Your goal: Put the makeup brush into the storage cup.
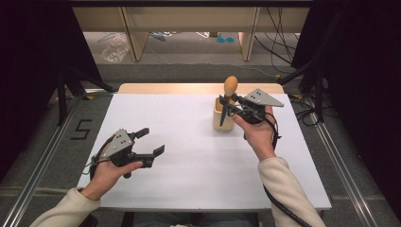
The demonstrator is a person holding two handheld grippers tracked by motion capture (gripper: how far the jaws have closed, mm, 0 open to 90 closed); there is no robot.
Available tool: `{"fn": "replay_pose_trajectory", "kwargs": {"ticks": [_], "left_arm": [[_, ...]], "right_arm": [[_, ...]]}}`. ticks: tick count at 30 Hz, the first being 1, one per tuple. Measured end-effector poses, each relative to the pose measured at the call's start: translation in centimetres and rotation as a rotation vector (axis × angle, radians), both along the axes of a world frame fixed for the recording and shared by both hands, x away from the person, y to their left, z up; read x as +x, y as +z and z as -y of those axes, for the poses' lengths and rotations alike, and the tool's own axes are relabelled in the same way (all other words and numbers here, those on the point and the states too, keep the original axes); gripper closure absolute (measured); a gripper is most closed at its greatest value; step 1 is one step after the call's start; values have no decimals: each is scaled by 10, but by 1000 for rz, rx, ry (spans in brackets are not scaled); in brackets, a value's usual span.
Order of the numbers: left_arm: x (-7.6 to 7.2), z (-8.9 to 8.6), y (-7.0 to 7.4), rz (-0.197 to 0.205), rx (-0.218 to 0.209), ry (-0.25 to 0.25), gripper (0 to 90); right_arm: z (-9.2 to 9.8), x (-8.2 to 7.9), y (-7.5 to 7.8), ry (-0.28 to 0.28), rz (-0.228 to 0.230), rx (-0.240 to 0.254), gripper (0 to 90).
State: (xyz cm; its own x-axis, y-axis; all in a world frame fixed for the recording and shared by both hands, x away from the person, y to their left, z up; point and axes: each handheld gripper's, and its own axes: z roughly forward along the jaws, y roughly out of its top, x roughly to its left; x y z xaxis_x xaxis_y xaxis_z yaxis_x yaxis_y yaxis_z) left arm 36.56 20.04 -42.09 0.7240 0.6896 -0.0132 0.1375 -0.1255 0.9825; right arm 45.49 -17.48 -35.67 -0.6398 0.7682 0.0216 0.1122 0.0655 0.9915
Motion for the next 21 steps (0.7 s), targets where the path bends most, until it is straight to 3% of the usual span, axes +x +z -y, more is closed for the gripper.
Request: {"fn": "replay_pose_trajectory", "kwargs": {"ticks": [21], "left_arm": [[0, 0, 0, 3, 4, -2, 147]], "right_arm": [[-5, 7, 6, -1, 21, 16, 640]]}}
